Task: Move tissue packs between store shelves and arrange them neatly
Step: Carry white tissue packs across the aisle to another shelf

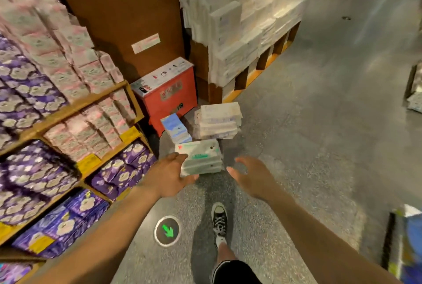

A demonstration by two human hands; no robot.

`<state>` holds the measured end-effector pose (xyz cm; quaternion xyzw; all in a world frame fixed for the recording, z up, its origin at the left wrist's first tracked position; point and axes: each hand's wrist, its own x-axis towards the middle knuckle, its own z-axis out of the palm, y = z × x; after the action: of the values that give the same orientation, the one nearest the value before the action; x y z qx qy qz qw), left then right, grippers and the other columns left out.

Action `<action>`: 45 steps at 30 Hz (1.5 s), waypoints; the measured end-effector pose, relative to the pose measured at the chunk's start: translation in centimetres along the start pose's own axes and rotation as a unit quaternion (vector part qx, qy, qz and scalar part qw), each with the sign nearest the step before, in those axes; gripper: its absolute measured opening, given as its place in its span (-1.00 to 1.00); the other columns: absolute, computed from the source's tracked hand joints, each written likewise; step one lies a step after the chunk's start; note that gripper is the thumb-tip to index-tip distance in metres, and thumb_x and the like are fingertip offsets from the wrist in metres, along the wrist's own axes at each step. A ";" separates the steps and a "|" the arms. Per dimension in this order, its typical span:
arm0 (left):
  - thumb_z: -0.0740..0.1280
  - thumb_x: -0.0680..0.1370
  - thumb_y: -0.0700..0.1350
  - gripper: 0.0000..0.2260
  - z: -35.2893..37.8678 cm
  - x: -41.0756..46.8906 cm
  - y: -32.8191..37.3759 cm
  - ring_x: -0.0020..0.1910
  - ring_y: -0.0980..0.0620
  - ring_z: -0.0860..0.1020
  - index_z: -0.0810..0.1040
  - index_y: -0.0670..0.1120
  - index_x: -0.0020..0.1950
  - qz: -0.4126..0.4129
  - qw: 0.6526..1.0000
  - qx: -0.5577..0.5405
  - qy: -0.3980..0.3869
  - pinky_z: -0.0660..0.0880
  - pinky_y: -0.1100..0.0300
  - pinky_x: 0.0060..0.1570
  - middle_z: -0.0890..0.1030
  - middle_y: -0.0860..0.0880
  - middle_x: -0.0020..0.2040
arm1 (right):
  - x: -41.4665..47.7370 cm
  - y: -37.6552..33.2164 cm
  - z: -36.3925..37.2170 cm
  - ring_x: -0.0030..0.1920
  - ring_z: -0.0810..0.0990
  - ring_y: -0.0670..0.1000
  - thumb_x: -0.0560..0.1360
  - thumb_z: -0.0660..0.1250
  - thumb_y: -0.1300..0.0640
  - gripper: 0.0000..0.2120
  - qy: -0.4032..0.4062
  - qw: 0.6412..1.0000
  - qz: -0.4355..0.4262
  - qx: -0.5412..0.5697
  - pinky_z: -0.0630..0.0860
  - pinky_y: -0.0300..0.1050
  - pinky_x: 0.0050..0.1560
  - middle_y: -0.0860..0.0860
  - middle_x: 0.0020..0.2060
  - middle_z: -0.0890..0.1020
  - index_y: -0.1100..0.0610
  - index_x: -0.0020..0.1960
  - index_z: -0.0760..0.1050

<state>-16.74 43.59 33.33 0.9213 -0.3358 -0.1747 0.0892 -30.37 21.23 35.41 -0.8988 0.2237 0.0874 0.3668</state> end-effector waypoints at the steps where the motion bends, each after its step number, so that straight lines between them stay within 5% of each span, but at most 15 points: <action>1: 0.02 0.35 0.53 -0.07 0.2 2.8 -1.1 0.40 -0.10 0.42 0.33 -0.04 0.54 -0.001 1.000 0.001 0.001 0.41 0.04 0.34 0.46 -0.09 0.43 | 3.3 0.3 0.2 0.33 0.48 0.09 0.64 0.29 -0.08 -0.58 -0.005 1.000 0.004 -0.008 0.40 -0.05 0.24 0.09 0.38 0.50 0.11 0.42 0.47; 8: 0.18 0.49 0.43 -0.23 5.2 22.2 -8.7 0.43 -0.15 0.41 0.34 -0.04 0.55 -0.053 0.999 0.003 -0.005 0.37 0.05 0.39 0.41 -0.10 0.50 | 26.1 4.6 5.1 0.35 0.49 0.08 0.62 0.26 -0.20 -0.44 -0.035 0.999 0.030 -0.020 0.42 -0.05 0.28 0.05 0.44 0.46 0.07 0.51 0.36; 15: 0.23 0.55 0.36 -0.27 20.9 38.8 -20.1 0.53 -0.03 0.27 0.18 0.03 0.60 -0.044 0.996 0.015 -0.082 0.23 0.07 0.50 0.28 -0.01 0.58 | 45.1 15.6 20.1 0.30 0.51 -0.01 0.43 0.11 -0.52 -0.27 -0.055 0.997 0.054 -0.022 0.47 -0.11 0.27 -0.05 0.37 0.51 -0.08 0.41 0.42; 18: 0.25 0.55 0.35 -0.28 27.5 44.4 -25.0 0.54 -0.04 0.26 0.18 0.02 0.60 -0.070 0.995 0.003 -0.069 0.21 0.07 0.51 0.26 -0.02 0.59 | 51.6 20.6 26.1 0.32 0.49 -0.02 0.57 0.22 -0.32 -0.49 -0.042 0.997 0.061 -0.027 0.45 -0.13 0.21 -0.10 0.36 0.49 -0.08 0.41 0.41; 23: 0.25 0.54 0.36 -0.26 39.2 50.9 -32.0 0.50 -0.03 0.29 0.16 0.04 0.60 -0.114 0.990 -0.029 -0.078 0.28 0.05 0.47 0.30 0.01 0.56 | 60.7 28.6 34.8 0.18 0.51 -0.09 0.56 0.24 -0.31 -0.59 -0.023 0.996 0.063 -0.053 0.48 -0.12 0.21 -0.12 0.27 0.53 -0.11 0.29 0.49; 26: 0.27 0.54 0.34 -0.26 44.0 53.6 -35.0 0.49 -0.02 0.29 0.14 0.03 0.60 -0.128 0.989 -0.040 -0.062 0.30 0.08 0.44 0.30 0.00 0.55 | 65.3 32.6 38.7 0.32 0.46 -0.02 0.53 0.13 -0.41 -0.45 -0.024 0.993 0.038 -0.106 0.42 -0.07 0.35 -0.08 0.39 0.47 -0.09 0.33 0.48; 31: 0.32 0.48 0.36 -0.18 49.2 56.9 -38.6 0.51 -0.16 0.31 0.20 -0.05 0.60 -0.156 0.982 -0.083 0.068 0.33 -0.12 0.45 0.30 -0.12 0.56 | 70.6 35.2 41.3 0.27 0.49 0.09 0.49 0.40 -0.27 -0.32 0.038 0.996 0.068 -0.049 0.52 0.07 0.26 0.06 0.34 0.46 0.04 0.45 0.30; 33: 0.36 0.48 0.33 -0.23 51.0 58.2 -39.7 0.34 -0.20 0.47 0.25 -0.05 0.54 -0.197 0.964 -0.140 0.107 0.49 -0.16 0.25 0.41 -0.11 0.44 | 72.4 36.1 42.2 0.19 0.56 0.09 0.42 0.45 -0.31 -0.22 0.037 0.994 0.105 0.012 0.57 0.08 0.18 0.02 0.26 0.51 0.06 0.45 0.25; 35: 0.40 0.48 0.29 -0.25 51.6 59.3 -40.2 0.13 -0.09 0.58 0.20 -0.03 0.51 -0.262 0.932 -0.235 0.088 0.59 0.02 -0.05 0.46 -0.05 0.32 | 74.0 36.8 42.7 0.10 0.62 0.07 0.34 0.47 -0.38 -0.12 0.011 0.985 0.146 0.087 0.62 0.07 0.08 0.00 0.20 0.56 0.07 0.45 0.26; 38: 0.44 0.46 0.27 -0.42 52.2 60.7 -40.7 -0.26 0.12 0.69 0.43 -0.07 0.30 -0.336 0.851 -0.397 0.077 0.49 0.31 -0.49 0.68 0.03 -0.02 | 75.8 37.1 42.4 -0.01 0.69 0.03 0.26 0.50 -0.37 -0.14 -0.010 0.966 0.177 0.187 0.66 -0.07 -0.15 0.01 0.12 0.65 0.08 0.40 0.42; 41: 0.48 0.45 0.23 -0.52 52.2 60.5 -40.7 -0.30 0.09 0.68 0.43 -0.01 0.18 -0.355 0.823 -0.436 0.084 0.51 0.29 -0.52 0.67 0.03 -0.12 | 75.8 36.3 42.5 -0.04 0.72 0.08 0.22 0.54 -0.27 -0.21 -0.016 0.950 0.185 0.250 0.70 -0.03 -0.14 0.04 0.05 0.69 0.10 0.32 0.49; 45: 0.53 0.35 0.31 -0.51 50.4 58.5 -40.4 -0.24 0.00 0.73 0.50 0.13 0.14 -0.337 0.788 -0.503 0.110 0.68 -0.07 -0.22 0.73 0.04 -0.08 | 73.5 33.4 40.8 0.03 0.70 0.08 0.33 0.57 -0.14 -0.39 0.019 0.944 0.157 0.288 0.67 0.13 0.06 0.02 0.09 0.69 0.05 0.29 0.51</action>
<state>29.49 33.80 -39.89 0.8136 0.1434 -0.2358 0.5117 19.38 3.80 -38.10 -0.7098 0.3843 0.0589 0.5874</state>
